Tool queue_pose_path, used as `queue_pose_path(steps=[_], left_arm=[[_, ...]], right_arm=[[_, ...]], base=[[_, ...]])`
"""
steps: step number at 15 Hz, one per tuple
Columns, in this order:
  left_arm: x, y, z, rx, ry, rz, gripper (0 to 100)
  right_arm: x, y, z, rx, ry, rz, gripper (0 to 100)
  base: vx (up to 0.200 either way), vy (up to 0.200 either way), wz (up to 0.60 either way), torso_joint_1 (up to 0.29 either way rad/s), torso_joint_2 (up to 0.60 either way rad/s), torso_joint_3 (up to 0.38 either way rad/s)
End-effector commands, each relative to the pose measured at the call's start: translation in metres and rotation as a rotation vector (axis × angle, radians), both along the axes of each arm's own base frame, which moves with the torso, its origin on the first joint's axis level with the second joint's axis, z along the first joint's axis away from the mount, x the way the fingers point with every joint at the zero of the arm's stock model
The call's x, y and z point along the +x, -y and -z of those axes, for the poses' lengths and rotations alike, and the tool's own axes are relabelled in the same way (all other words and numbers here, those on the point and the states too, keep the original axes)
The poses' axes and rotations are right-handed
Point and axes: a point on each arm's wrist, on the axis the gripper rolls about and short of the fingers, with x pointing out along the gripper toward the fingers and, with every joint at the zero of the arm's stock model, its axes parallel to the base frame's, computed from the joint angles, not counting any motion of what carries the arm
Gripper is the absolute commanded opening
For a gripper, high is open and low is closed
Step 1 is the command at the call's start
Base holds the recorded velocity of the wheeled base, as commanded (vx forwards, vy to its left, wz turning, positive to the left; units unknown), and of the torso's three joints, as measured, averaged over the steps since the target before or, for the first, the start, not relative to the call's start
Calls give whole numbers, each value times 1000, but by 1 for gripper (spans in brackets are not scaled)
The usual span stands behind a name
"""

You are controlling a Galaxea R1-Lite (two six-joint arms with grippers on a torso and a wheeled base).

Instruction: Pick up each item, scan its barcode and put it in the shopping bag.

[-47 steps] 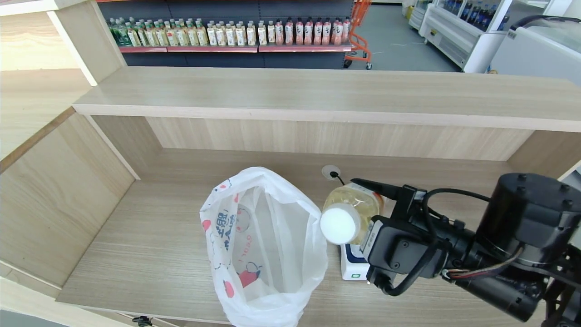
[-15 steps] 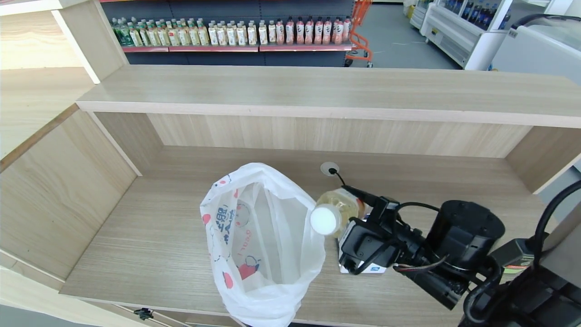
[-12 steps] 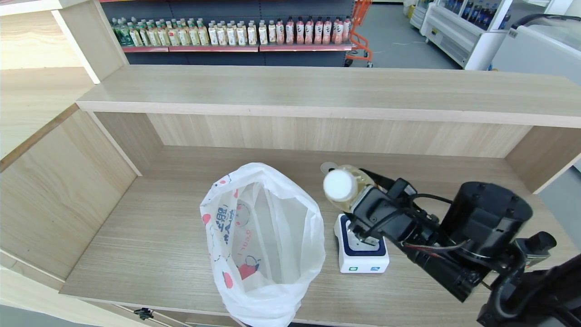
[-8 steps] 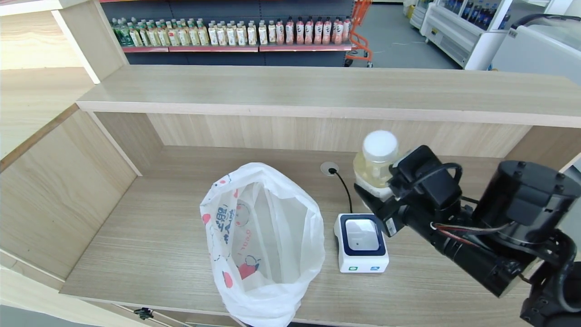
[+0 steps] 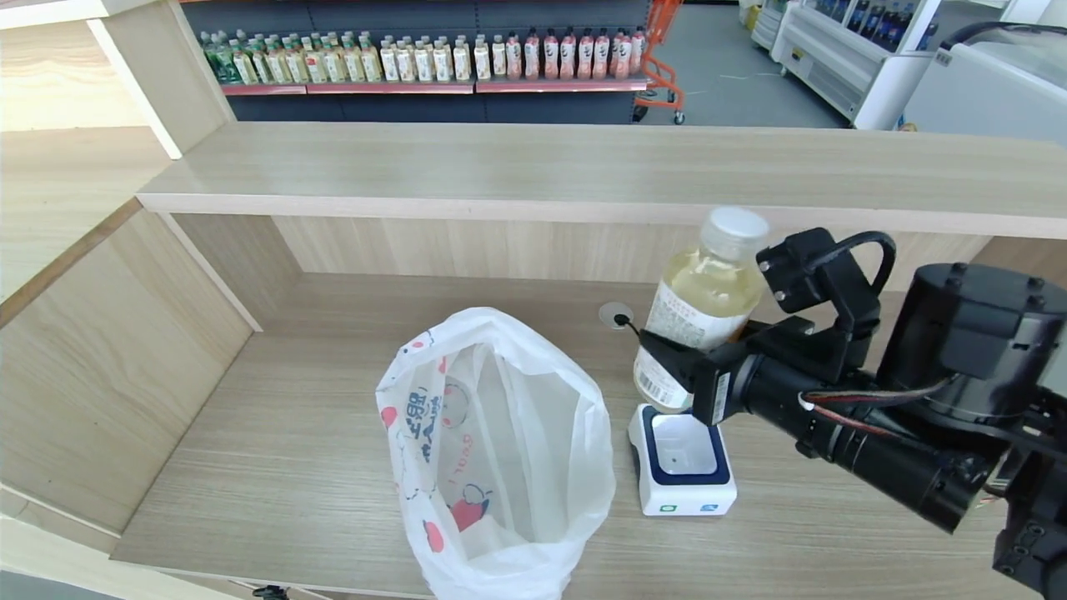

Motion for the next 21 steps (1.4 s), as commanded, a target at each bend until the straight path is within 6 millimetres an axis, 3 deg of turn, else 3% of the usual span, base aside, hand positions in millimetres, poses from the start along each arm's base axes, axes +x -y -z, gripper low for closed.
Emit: queue_pose_path(steps=[1, 4, 8, 15, 21], left_arm=[[0, 0, 0, 0, -1, -1, 100], [0, 0, 0, 3, -1, -1, 100], [0, 0, 0, 0, -1, -1, 100], [0, 0, 0, 0, -1, -1, 100], [0, 0, 0, 0, -1, 0, 100]], right_arm=[[-7, -13, 0, 3, 2, -70, 0], [-18, -32, 14, -36, -30, -138, 0], [-7, -47, 37, -107, -58, -77, 0], [8, -59, 70, -134, -78, -63, 0], [13, -69, 118, -207, -33, -151, 0]], base=[[0, 200, 0, 17, 7, -2], [0, 133, 0, -6, -2, 3], [0, 0, 0, 0, 0, 0], [0, 0, 0, 0, 0, 0], [0, 0, 0, 0, 0, 0]])
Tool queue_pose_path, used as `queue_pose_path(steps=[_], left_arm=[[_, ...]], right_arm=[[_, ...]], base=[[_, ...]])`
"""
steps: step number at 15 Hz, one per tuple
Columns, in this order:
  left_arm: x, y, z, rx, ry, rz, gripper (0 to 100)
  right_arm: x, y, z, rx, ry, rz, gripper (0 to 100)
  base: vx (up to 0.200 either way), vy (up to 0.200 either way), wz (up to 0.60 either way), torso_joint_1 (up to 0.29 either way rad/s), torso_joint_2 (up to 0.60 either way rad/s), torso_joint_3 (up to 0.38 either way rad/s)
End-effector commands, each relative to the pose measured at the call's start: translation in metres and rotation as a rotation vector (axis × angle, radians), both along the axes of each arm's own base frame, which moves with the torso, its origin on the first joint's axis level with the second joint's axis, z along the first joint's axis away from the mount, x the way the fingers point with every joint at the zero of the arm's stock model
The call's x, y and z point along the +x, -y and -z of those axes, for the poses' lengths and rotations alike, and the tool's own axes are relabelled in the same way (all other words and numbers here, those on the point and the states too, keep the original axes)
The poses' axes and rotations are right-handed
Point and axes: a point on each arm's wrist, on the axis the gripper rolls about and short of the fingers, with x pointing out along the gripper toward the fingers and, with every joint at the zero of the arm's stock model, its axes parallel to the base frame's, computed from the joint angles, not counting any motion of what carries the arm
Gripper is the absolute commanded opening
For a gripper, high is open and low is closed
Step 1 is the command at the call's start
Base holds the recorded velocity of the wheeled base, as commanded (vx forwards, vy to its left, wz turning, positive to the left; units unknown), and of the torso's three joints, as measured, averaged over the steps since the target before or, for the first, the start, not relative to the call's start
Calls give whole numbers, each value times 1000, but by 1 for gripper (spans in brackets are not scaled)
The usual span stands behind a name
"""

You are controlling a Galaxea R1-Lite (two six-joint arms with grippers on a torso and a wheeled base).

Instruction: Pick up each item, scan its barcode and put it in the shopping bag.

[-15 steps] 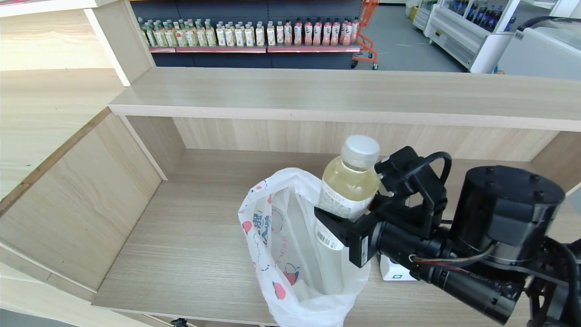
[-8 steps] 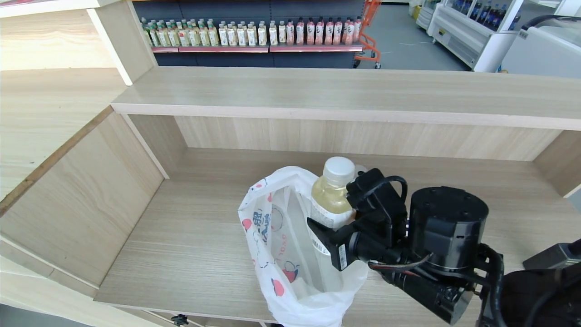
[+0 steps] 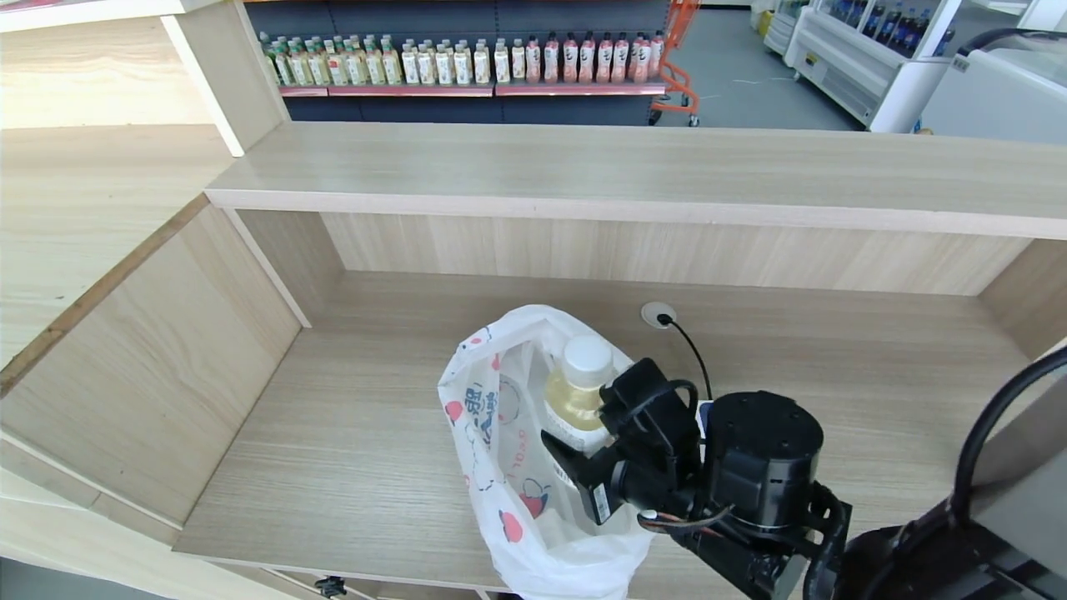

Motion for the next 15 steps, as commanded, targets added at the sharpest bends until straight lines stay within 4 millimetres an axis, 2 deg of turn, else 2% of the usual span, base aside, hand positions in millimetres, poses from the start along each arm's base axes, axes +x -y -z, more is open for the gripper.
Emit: queue_pose_path(steps=[1, 6, 15], left_arm=[[0, 0, 0, 0, -1, 0, 100], [0, 0, 0, 0, -1, 0, 100], [0, 0, 0, 0, -1, 0, 100]], right_arm=[[2, -4, 29, -75, -35, -29, 0], [11, -9, 47, -100, 11, -74, 0], [10, -8, 54, -123, 8, -81, 0]], base=[[0, 0, 0, 0, 0, 0], [0, 0, 0, 0, 0, 0], [0, 0, 0, 0, 0, 0]])
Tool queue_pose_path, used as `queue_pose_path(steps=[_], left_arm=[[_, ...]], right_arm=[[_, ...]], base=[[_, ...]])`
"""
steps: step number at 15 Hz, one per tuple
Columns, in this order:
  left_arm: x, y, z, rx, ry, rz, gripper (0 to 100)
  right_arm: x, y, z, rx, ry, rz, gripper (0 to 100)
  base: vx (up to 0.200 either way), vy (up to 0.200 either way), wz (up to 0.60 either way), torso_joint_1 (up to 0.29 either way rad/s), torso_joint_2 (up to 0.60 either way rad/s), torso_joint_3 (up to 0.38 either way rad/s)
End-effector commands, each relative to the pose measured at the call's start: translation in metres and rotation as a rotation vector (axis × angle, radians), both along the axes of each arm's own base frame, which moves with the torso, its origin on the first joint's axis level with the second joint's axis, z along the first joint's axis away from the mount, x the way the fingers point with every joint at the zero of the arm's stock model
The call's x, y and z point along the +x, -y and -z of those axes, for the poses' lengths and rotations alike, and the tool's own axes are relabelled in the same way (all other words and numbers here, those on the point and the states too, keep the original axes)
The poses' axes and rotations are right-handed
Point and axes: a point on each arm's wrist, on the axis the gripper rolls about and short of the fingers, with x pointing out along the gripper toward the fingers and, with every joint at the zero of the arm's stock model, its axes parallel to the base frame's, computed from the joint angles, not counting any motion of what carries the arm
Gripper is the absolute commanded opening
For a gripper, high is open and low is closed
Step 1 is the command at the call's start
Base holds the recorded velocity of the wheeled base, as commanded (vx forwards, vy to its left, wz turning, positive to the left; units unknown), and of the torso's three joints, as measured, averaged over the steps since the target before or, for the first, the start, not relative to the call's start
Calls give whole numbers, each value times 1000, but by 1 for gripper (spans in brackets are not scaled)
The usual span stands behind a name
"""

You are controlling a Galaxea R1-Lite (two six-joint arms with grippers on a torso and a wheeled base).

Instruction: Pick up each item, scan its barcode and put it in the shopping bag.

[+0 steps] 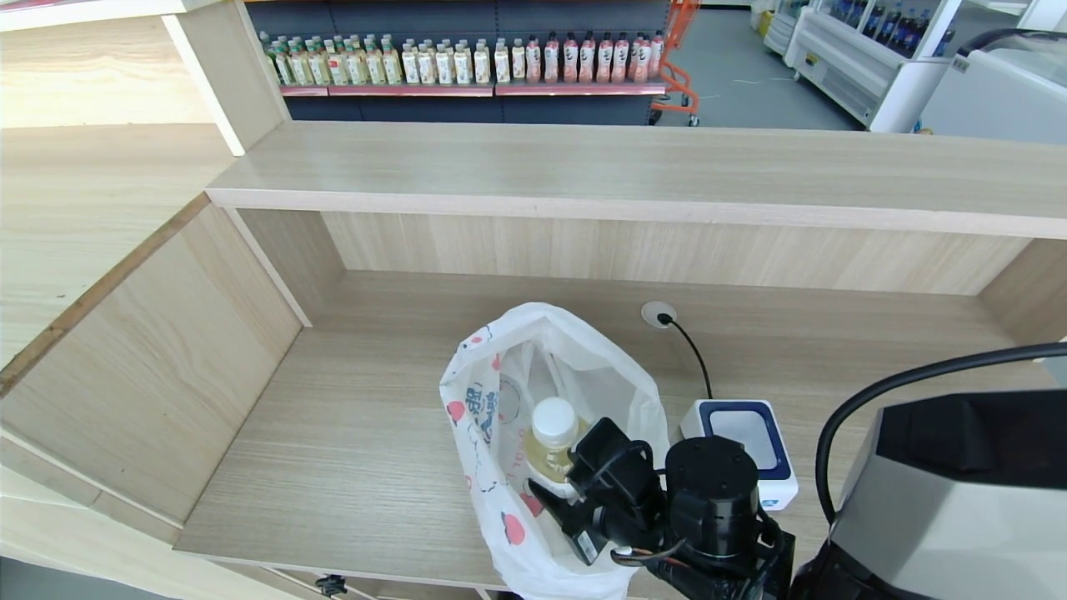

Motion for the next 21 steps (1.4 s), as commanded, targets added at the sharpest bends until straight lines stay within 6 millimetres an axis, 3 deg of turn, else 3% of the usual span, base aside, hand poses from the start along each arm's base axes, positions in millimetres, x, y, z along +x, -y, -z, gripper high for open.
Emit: queue_pose_path(steps=[1, 3, 4, 9, 11, 14, 17, 18, 19, 21], left_arm=[[0, 0, 0, 0, -1, 0, 100], [0, 0, 0, 0, -1, 0, 100], [0, 0, 0, 0, -1, 0, 100], [0, 0, 0, 0, -1, 0, 100], [0, 0, 0, 0, -1, 0, 100], [0, 0, 0, 0, -1, 0, 100], [0, 0, 0, 0, -1, 0, 100], [0, 0, 0, 0, -1, 0, 100], [0, 0, 0, 0, -1, 0, 100], [0, 0, 0, 0, -1, 2, 100]], right_arm=[[0, 0, 3, -3, -1, -1, 0], [-1, 1, 4, -5, -3, -1, 0], [-1, 1, 4, -5, -3, -1, 100], [-5, 4, -9, 19, 18, -2, 100], [-10, 8, -28, 58, 57, -8, 100], [-27, 29, -77, 107, 124, -6, 100], [-51, 61, -126, 128, 144, 28, 100], [-56, 69, -133, 125, 141, 44, 100], [-70, 100, -152, 107, 126, 100, 100], [-93, 146, -164, 55, 77, 197, 100]], base=[[0, 0, 0, 0, 0, 0], [0, 0, 0, 0, 0, 0], [0, 0, 0, 0, 0, 0], [0, 0, 0, 0, 0, 0], [0, 0, 0, 0, 0, 0], [0, 0, 0, 0, 0, 0], [0, 0, 0, 0, 0, 0], [0, 0, 0, 0, 0, 0], [0, 0, 0, 0, 0, 0], [0, 0, 0, 0, 0, 0]])
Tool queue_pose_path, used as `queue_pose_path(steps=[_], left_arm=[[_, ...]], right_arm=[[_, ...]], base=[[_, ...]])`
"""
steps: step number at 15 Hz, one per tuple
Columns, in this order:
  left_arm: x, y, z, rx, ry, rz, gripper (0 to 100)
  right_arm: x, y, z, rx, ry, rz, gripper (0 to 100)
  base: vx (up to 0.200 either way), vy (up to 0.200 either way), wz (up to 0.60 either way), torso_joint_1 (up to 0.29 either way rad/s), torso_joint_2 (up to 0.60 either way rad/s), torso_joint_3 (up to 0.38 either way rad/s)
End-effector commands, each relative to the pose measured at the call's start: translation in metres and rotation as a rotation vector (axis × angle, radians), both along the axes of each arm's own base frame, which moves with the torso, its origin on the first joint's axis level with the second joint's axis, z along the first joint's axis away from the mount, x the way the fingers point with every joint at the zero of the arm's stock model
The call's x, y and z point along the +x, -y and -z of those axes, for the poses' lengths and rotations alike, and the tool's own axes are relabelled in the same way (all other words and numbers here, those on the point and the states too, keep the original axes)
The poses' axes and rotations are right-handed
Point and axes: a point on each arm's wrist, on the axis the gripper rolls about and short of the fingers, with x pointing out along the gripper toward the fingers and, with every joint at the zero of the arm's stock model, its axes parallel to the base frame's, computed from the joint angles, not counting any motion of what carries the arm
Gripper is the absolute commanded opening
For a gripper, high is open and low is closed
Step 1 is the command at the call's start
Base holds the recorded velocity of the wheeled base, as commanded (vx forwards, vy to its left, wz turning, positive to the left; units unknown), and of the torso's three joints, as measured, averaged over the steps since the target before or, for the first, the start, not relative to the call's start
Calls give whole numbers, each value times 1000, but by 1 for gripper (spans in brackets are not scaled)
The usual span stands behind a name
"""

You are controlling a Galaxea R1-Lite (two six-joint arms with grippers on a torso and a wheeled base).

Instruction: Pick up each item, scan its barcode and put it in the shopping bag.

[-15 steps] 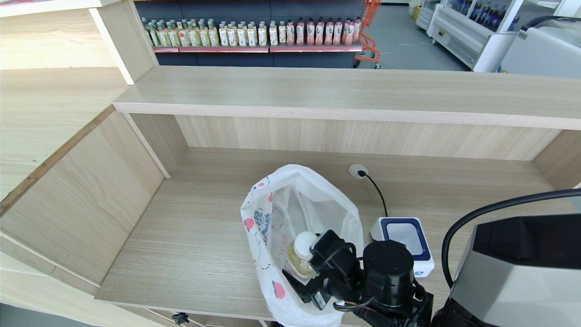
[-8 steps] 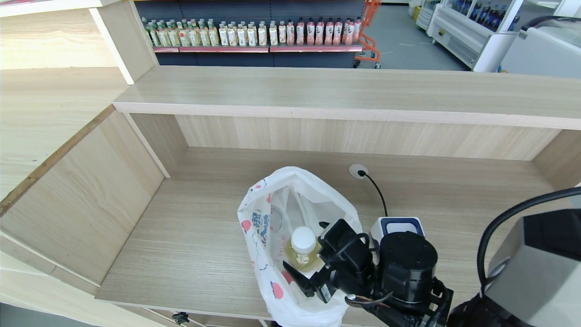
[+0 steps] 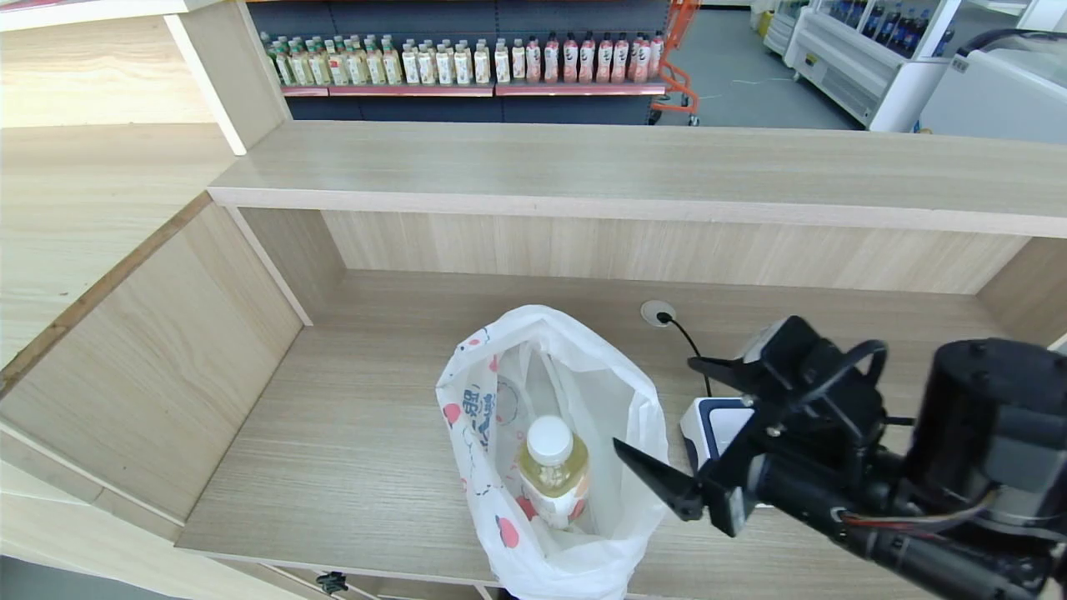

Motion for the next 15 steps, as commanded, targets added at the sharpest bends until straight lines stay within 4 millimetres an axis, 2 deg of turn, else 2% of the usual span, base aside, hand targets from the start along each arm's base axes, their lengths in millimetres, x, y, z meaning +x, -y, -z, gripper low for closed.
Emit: queue_pose_path(steps=[1, 3, 7, 15], left_arm=[[0, 0, 0, 0, -1, 0, 100], [0, 0, 0, 0, -1, 0, 100], [0, 0, 0, 0, -1, 0, 100], [0, 0, 0, -1, -1, 0, 100]], right_arm=[[-49, 88, -41, 23, 6, 195, 100], [-74, 122, -40, 7, -62, 328, 100], [-109, 152, -36, -12, -131, 493, 100], [-137, 165, -25, 59, -180, 622, 100]], base=[[0, 0, 0, 0, 0, 0], [0, 0, 0, 0, 0, 0], [0, 0, 0, 0, 0, 0], [0, 0, 0, 0, 0, 0]])
